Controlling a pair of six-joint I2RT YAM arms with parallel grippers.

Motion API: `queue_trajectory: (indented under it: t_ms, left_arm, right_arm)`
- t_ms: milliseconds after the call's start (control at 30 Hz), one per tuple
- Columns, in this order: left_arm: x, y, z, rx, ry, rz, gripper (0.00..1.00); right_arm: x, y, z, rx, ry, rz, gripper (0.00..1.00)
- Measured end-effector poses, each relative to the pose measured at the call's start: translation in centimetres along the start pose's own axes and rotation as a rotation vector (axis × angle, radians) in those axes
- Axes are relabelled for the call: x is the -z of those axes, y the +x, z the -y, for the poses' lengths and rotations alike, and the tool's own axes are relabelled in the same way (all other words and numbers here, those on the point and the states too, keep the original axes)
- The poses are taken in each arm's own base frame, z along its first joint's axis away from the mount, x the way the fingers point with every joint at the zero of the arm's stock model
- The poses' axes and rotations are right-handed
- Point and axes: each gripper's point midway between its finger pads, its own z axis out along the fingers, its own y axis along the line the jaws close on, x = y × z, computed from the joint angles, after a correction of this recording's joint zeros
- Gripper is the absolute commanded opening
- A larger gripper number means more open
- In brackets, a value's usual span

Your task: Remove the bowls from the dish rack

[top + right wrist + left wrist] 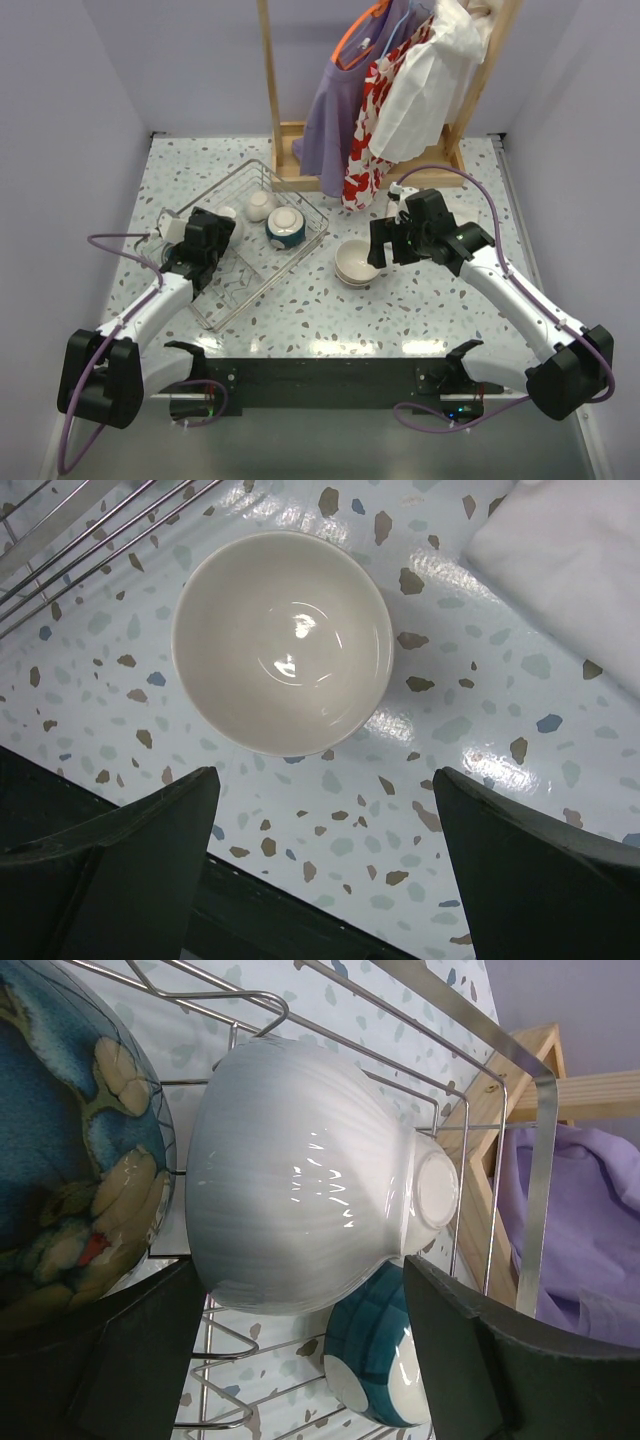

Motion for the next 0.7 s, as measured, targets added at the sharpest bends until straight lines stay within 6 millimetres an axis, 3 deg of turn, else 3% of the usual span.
queue_trajectory:
  t_ms: [333,700]
  left_arm:
    - [-0.04,-0.04,0.30,0.018,-0.003,-0.001,0.92]
    - [-0.62,0.05,0.30,0.060,-0.083,-0.011,0.90]
  right_arm:
    - [-0.01,0.00,0.01,0.001,0.000,0.000,0.93]
    - [-0.20,0.50,0.23,0.012,0.004,-0.013,0.93]
